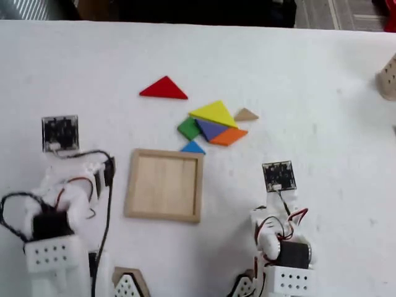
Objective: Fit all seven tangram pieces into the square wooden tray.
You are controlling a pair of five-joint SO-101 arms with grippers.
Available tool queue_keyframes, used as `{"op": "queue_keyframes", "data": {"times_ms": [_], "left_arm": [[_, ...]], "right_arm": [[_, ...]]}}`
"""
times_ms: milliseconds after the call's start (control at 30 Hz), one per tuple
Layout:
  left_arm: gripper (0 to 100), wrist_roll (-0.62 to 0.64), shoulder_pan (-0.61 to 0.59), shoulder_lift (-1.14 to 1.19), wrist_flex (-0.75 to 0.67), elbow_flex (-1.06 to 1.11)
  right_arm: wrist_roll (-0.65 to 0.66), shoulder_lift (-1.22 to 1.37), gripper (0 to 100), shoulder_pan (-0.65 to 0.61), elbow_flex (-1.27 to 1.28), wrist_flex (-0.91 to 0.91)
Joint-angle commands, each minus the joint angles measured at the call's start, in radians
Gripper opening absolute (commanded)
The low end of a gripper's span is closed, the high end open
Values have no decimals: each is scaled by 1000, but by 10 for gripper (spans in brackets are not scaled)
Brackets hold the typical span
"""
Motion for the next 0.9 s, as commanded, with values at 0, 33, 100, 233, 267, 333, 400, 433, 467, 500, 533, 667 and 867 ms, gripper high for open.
{"op": "queue_keyframes", "data": {"times_ms": [0, 33, 100, 233, 267, 333, 400, 433, 467, 500, 533, 667, 867], "left_arm": [[275, 130, 68, 282, -106, -94], [275, 149, 84, 326, -124, -94], [275, 167, 101, 401, -143, -94], [275, 170, 111, 475, -141, -94], [275, 169, 111, 487, -143, -94], [275, 169, 111, 506, -172, -89], [275, 169, 111, 522, -242, -54], [275, 169, 111, 533, -295, -28], [275, 169, 110, 538, -351, 3], [275, 169, 108, 539, -405, 32], [275, 169, 107, 539, -453, 55], [275, 169, 105, 539, -529, 83], [277, 169, 105, 542, -519, 78]], "right_arm": [[-2, -1, 24, 5, -32, -16], [-2, -1, 24, 1, -32, -16], [-8, -1, 24, -2, -23, -22], [-9, -1, 24, -47, -20, -42], [-9, -1, 24, -54, -26, -42], [-9, -1, 24, -51, -48, -42], [-9, -1, 24, -36, -49, -42], [-9, -1, 24, -35, -49, -42], [-8, -1, 24, -33, -52, -42], [-5, -1, 24, -33, -52, -42], [-6, -1, 24, -31, -54, -42], [-8, 2, 24, -31, -95, -30], [-8, 8, 23, -35, -192, -33]]}}
